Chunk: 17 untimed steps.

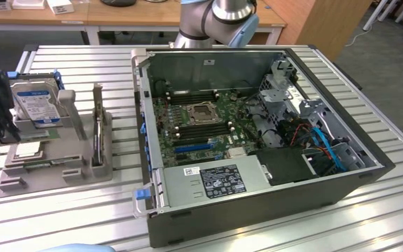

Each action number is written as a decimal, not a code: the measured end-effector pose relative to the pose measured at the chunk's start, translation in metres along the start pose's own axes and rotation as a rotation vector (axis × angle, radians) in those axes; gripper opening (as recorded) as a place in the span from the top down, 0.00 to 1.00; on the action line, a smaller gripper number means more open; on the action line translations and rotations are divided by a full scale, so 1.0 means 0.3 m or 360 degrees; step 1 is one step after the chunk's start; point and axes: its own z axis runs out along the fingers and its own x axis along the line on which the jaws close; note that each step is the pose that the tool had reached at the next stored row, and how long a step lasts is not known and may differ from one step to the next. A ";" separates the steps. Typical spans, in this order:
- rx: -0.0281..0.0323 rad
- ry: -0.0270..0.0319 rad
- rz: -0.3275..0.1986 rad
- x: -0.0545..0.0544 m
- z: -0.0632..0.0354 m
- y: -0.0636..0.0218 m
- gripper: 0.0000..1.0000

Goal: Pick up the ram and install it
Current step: 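Pick up the ram and move it above insertion slot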

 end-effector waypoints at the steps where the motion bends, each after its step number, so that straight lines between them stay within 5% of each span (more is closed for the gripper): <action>1: 0.00000 -0.00001 0.0000 0.000 -0.007 0.000 0.86; 17: -0.00001 -0.00029 0.0000 -0.004 -0.102 0.001 0.86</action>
